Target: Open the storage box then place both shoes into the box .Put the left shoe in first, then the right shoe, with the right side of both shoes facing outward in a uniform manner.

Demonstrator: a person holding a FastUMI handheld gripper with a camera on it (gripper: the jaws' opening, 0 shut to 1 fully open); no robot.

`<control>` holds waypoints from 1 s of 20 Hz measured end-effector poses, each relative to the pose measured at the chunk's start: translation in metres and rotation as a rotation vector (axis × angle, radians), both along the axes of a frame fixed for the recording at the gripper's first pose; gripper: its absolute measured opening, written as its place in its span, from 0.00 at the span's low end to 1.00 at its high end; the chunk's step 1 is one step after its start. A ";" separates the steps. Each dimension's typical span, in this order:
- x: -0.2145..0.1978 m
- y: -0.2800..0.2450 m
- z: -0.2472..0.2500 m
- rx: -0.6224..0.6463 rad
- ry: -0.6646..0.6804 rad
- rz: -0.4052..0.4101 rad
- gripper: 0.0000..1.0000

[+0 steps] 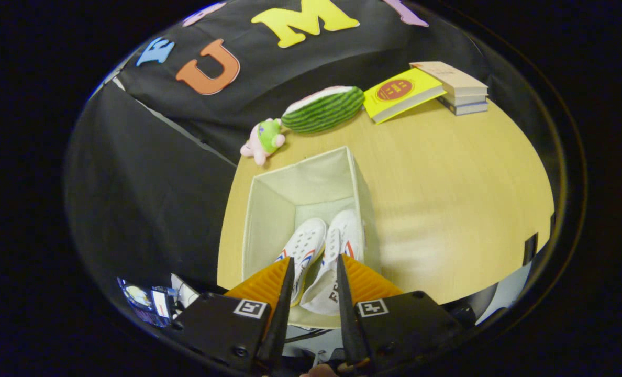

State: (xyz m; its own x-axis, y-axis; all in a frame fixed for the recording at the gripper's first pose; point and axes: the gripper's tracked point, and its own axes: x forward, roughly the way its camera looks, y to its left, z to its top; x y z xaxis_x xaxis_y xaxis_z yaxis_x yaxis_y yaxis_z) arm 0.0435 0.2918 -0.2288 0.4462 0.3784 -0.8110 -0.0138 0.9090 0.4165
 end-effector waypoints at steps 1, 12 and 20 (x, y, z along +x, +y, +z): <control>0.005 -0.005 0.004 -0.020 -0.040 0.002 0.51; 0.029 -0.086 0.104 -0.241 -0.728 -0.110 0.68; -0.016 -0.134 0.157 -0.331 -1.063 -0.204 1.00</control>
State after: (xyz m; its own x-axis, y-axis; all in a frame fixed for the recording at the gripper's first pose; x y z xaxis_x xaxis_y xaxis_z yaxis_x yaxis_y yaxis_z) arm 0.0279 0.1579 -0.0715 0.9979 0.0567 -0.0301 -0.0561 0.9982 0.0211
